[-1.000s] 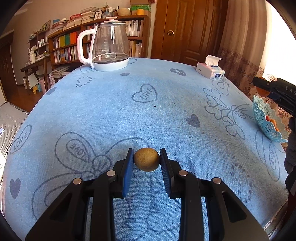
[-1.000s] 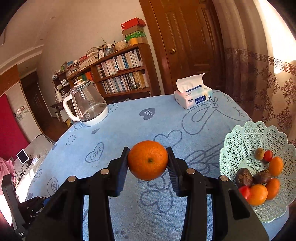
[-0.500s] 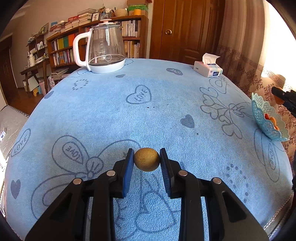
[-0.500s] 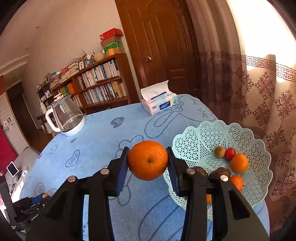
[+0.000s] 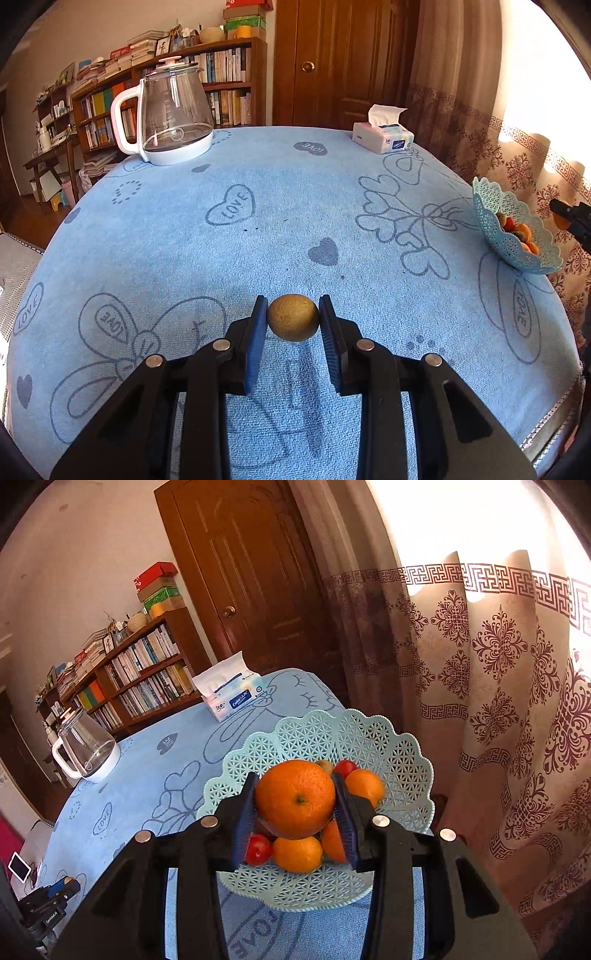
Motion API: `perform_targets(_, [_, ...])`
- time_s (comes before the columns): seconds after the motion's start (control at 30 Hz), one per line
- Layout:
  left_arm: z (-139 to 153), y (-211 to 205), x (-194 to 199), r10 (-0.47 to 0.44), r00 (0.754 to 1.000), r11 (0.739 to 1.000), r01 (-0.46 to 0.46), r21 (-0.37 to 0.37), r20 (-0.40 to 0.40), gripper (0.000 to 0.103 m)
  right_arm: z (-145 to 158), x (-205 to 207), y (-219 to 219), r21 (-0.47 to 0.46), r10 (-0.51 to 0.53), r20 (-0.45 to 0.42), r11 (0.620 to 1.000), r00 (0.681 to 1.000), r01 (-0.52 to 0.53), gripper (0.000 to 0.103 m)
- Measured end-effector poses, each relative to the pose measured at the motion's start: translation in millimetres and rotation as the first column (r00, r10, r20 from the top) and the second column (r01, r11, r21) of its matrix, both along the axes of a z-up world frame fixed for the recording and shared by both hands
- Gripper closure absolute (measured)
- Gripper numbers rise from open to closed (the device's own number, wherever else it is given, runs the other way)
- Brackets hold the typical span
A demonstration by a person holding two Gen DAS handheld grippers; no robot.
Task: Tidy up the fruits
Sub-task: 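Carry the orange into the teal basket and open the right tool, then carry the yellow fruit into the teal basket and open the left tool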
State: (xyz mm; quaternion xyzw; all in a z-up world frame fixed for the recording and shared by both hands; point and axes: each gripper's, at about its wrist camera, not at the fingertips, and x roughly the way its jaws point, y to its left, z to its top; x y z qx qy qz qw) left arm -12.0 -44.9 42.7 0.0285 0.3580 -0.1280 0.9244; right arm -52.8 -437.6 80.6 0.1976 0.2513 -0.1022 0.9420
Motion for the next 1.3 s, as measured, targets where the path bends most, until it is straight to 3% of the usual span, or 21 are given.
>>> perform_targets(0.5, [16.6, -41.8, 0.2, -0.085, 0.996, 0.996, 0.085, 0.004, 0.027, 0.074, -30.8, -2.6, 6.9, -0.051, 0.011, -0.096, 0.999, 0.995, -0.016, 0.062])
perform_targets(0.63, [19.3, -52.3, 0.9, -0.107, 0.994, 0.994, 0.107, 0.003, 0.030, 0.074, -26.0, -9.2, 5.4, -0.049, -0.003, -0.042, 0.999, 0.999, 0.001, 0.041])
perform_targets(0.87, [26.0, -78.7, 2.4, -0.173, 0.984, 0.985, 0.173, 0.003, 0.038, 0.074, -22.0, -24.1, -10.3, -0.044, -0.154, 0.031, 0.987, 0.988, 0.155, 0.038])
perform_targets(1.07, [38.3, -117.5, 3.0, -0.276, 0.959, 0.961, 0.277, -0.012, 0.068, 0.074, -23.9, -34.4, -19.0, -0.041, -0.264, 0.061, 0.963, 0.963, 0.267, 0.032])
perform_targets(1.3, [44.6, -177.9, 10.7, -0.406, 0.909, 0.912, 0.409, -0.016, 0.092, 0.074, -22.6, -38.0, -13.5, -0.069, -0.282, 0.088, 0.955, 0.955, 0.288, 0.026])
